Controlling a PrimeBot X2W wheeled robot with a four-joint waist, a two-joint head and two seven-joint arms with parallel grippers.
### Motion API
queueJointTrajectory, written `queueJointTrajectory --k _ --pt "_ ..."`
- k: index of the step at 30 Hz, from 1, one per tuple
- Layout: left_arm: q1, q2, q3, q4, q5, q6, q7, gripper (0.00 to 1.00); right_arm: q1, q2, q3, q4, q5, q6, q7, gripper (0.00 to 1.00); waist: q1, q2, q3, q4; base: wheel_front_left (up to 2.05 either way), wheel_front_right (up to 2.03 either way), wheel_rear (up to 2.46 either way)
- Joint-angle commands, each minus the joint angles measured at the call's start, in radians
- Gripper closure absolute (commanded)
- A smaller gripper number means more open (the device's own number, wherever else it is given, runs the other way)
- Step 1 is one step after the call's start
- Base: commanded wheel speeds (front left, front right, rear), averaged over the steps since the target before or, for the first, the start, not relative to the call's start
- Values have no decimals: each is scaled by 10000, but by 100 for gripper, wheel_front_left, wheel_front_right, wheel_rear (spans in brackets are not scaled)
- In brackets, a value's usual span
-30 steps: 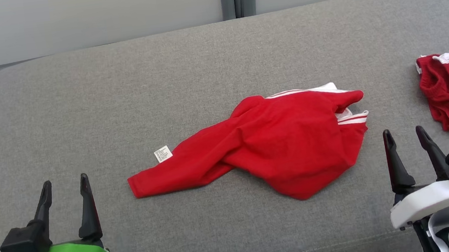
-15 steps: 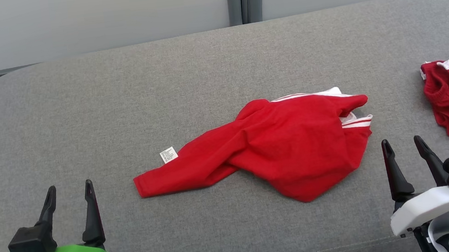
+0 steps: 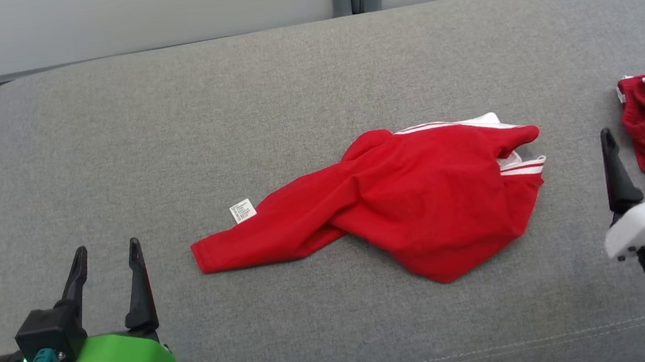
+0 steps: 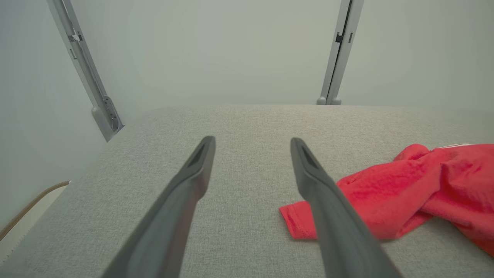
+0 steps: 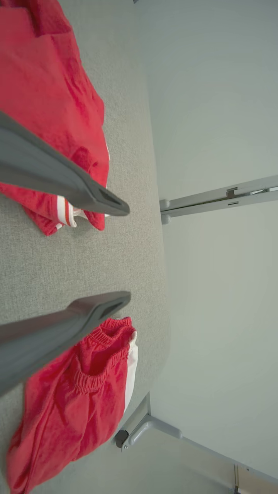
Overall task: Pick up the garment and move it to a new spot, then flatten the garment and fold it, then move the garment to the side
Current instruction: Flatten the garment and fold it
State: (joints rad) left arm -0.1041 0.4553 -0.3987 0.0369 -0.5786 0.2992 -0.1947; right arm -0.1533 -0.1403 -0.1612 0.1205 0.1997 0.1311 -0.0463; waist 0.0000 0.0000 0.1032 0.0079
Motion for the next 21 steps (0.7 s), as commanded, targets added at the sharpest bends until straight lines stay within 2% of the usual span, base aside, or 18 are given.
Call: queueJointTrajectory --k 1,10,16,21 --pt "-319 -53 -79 -45 68 -83 11 0 -577 -296 -49 388 122 -8 118 0 0 0 371 148 0 0 0" --pt "-1351 -441 -508 143 276 -505 -103 0 -3188 -1457 430 2651 371 -8 544 0 0 0 1660 724 0 0 0" --pt "-2031 -765 -750 520 347 -843 -236 0 -4684 -2084 1645 4213 621 -9 1264 0 0 0 2412 1081 0 0 0" --pt "-2325 -935 -817 850 382 -985 -369 0 -5223 -2444 2828 4872 1110 -9 1788 0 0 0 2686 1157 0 0 0"
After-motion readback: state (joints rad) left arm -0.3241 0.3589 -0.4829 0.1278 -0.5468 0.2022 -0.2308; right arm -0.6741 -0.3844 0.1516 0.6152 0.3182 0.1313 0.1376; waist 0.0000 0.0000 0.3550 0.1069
